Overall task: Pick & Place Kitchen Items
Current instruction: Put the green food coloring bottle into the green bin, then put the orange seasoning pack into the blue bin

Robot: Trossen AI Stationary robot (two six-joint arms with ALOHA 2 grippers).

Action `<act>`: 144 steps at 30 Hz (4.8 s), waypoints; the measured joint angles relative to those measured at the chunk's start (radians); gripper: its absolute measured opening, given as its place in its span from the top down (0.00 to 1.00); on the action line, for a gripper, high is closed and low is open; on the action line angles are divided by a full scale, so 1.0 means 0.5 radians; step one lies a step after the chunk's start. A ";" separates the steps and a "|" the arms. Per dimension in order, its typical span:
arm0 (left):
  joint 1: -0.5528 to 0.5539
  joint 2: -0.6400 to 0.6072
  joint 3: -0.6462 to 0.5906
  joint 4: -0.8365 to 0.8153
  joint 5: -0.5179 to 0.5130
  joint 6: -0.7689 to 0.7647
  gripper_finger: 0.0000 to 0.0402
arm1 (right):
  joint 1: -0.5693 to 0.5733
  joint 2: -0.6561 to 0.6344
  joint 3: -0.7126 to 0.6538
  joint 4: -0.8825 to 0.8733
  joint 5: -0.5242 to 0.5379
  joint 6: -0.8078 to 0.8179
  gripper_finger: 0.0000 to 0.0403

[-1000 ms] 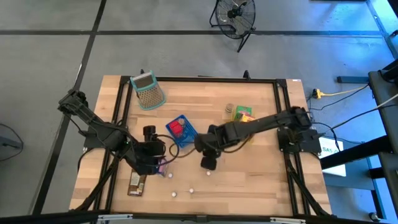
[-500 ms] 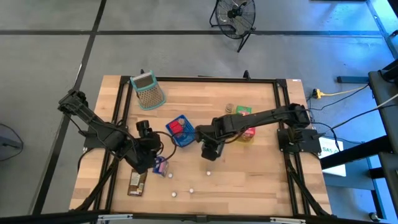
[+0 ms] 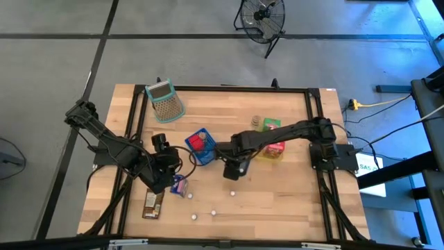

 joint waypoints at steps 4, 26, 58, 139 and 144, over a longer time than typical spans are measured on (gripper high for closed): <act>0.000 0.000 0.000 0.000 0.000 0.010 0.40 | -0.003 0.028 0.000 0.014 0.007 -0.026 0.79; -0.014 0.000 -0.001 0.004 -0.005 0.001 0.40 | -0.017 0.152 0.000 0.046 -0.068 -0.039 0.79; -0.027 0.000 -0.198 0.067 0.002 0.016 0.40 | -0.025 0.246 0.001 0.146 -0.254 -0.053 0.76; -0.639 0.017 0.242 -0.540 0.509 -1.318 0.40 | 0.474 0.167 1.399 -1.010 0.556 0.232 0.62; -0.816 0.105 0.242 -0.545 0.520 -1.730 0.40 | 0.574 0.167 1.399 -1.007 0.676 0.313 0.62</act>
